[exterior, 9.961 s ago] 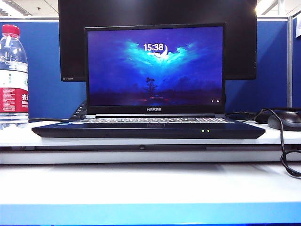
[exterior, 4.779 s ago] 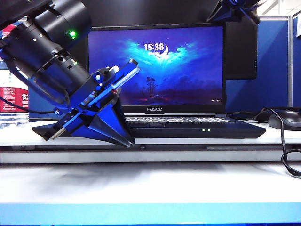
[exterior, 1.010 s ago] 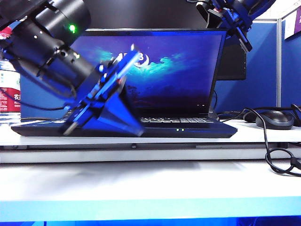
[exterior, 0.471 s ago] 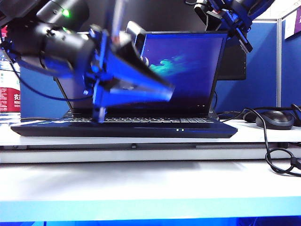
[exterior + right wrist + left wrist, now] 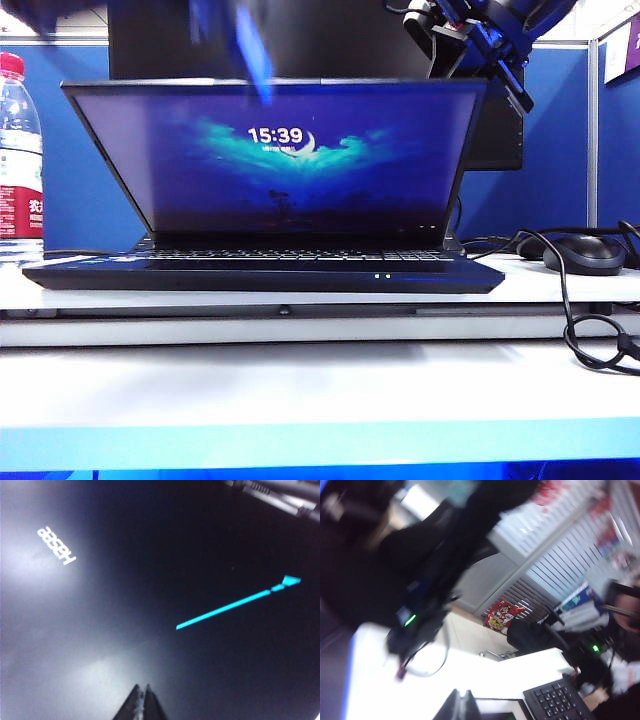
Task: Close the lid of the black laptop.
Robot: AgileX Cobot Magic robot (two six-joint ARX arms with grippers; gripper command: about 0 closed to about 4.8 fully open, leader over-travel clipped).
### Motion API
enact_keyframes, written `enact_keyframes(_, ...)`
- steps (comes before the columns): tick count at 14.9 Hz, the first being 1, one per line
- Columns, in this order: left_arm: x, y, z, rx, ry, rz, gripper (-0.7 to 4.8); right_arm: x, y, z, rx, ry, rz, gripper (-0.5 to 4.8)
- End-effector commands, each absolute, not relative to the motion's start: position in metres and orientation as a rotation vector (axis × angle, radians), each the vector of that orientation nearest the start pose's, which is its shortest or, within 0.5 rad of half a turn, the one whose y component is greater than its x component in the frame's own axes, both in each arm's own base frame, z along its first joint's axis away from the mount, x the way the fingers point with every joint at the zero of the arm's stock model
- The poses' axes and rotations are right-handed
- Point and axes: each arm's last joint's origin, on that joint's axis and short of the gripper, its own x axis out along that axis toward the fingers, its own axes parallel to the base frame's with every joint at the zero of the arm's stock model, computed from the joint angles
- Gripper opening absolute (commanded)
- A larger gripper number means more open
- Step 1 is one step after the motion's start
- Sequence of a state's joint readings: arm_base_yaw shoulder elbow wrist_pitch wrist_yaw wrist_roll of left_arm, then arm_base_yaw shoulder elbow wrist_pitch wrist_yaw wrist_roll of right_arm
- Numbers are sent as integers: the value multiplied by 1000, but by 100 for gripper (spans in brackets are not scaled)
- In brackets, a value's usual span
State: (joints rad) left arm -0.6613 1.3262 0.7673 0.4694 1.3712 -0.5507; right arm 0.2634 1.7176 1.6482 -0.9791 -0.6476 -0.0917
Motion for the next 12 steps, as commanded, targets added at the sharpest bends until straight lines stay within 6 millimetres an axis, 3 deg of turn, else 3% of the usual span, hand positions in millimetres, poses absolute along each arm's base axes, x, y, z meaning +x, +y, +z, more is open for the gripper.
enact_keyframes(1,181,-178,307,-352,506,-1988,16,329,118,327,96,1066,870,-1)
enact_keyframes(6,171,-161,339,-394,302,-1881,15,321,138,319,7,1100,846,-1)
enact_keyframes(9,189,-147,338,-476,246,-1635,-5,318,145,308,5,1119,848,-1)
enact_keyframes(12,211,-129,324,-501,251,-1303,-5,319,145,305,9,1112,847,-1)
